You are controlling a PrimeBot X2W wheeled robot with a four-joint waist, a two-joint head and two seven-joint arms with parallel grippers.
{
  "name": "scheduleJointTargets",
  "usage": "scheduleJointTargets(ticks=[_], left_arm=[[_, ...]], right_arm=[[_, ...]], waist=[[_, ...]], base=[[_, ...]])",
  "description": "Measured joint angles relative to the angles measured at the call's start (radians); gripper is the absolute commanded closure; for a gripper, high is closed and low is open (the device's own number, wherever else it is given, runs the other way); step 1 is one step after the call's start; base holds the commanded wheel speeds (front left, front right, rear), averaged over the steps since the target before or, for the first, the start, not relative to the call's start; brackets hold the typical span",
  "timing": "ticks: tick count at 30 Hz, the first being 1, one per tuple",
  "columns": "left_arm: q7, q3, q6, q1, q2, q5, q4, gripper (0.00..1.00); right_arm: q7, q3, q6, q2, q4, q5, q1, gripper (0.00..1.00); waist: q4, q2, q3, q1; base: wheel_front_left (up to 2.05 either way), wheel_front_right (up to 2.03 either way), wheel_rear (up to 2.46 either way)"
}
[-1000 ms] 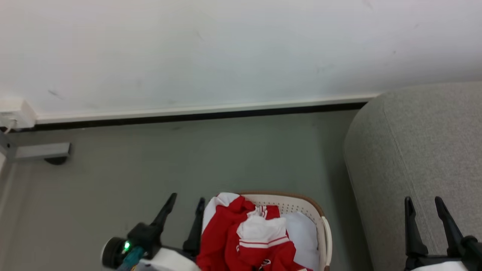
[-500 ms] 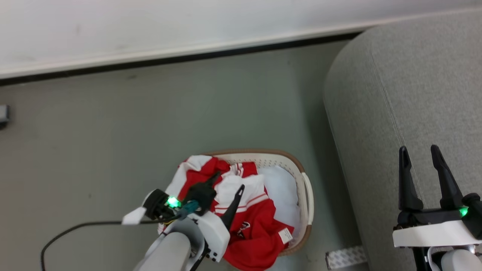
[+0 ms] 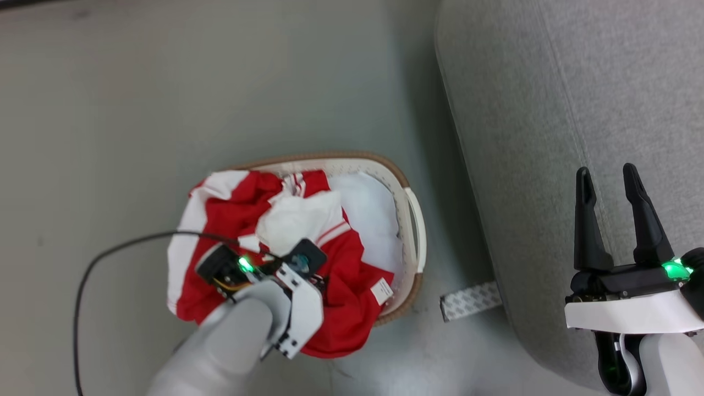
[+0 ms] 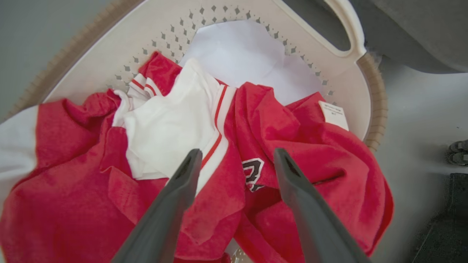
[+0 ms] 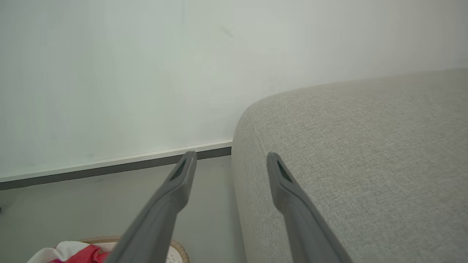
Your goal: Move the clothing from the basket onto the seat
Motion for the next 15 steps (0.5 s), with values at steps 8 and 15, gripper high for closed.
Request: scheduleJointTargets(ticks=[8, 15], left_arm=[[0.033, -0.01, 0.021, -0.111, 0.036, 0.016, 0.109, 0.0], [0.079, -0.005, 0.019, -0.157, 0.048, -0.003, 0.149, 0.0]], right_arm=[[0.0, 0.019, 0.0, 0.0, -0.017, 0.023, -0.008, 0.0], [0.0, 0.024, 0.0, 0.0, -0.023, 0.023, -0.012, 0.0]], waist=[[-0.034, 0.0, 0.102, 0.0], [-0.05, 0.0, 0.155, 0.0]], base=[[0.0, 0.0, 0.0], [0.0, 0.0, 0.0]])
